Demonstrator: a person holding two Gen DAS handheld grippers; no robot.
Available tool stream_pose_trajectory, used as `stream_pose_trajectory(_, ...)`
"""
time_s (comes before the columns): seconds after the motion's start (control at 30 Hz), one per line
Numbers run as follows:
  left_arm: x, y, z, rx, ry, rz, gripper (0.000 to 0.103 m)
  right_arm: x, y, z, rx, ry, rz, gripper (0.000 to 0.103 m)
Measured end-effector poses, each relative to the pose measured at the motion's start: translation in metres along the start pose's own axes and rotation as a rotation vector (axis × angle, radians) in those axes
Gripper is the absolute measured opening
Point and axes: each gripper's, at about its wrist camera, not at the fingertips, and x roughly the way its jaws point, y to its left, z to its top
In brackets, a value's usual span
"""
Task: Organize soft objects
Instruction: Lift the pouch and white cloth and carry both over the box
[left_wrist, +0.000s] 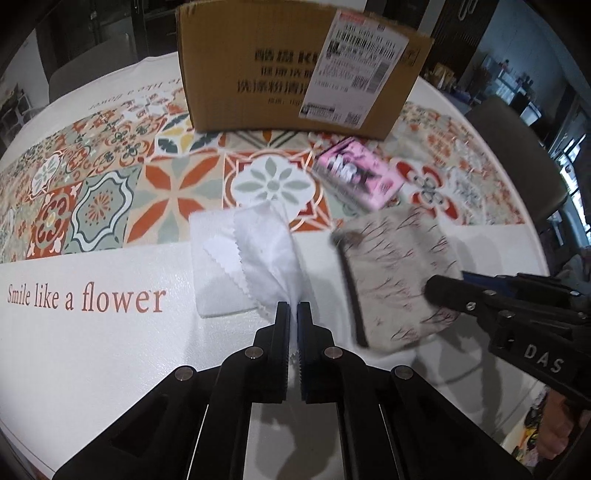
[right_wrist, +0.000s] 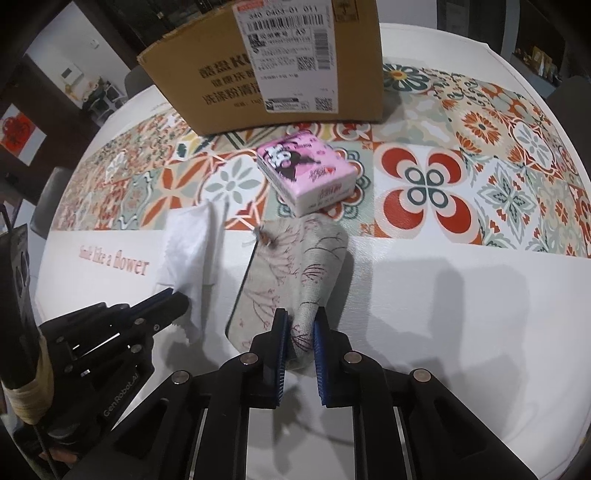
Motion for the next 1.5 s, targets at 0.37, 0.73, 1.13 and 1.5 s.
stream_pose_trajectory(0.37,-0.032,0.0,0.012,0.003,-0.096,-0.044,0.005,-0.032,0.015,0.006,-0.022,-0.084,0.021,0.012)
stream_pose_trajectory(0.73,-0.062,0.002,0.022,0.0,-0.187,-0.066,0.005,-0.058,0.027,0.016,-0.033,-0.171,0.031,0.01)
stream_pose_trajectory(1.13,-0.091,0.003,0.036,0.007,-0.29,-0.064,0.004,-0.08,0.035,0.027,-0.044,-0.251,0.033,0.009)
stream_pose_trajectory(1.5,-0.117,0.002,0.061,0.03,-0.402,-0.062,0.004,-0.105,0.04,0.046,-0.052,-0.348,0.025,0.009)
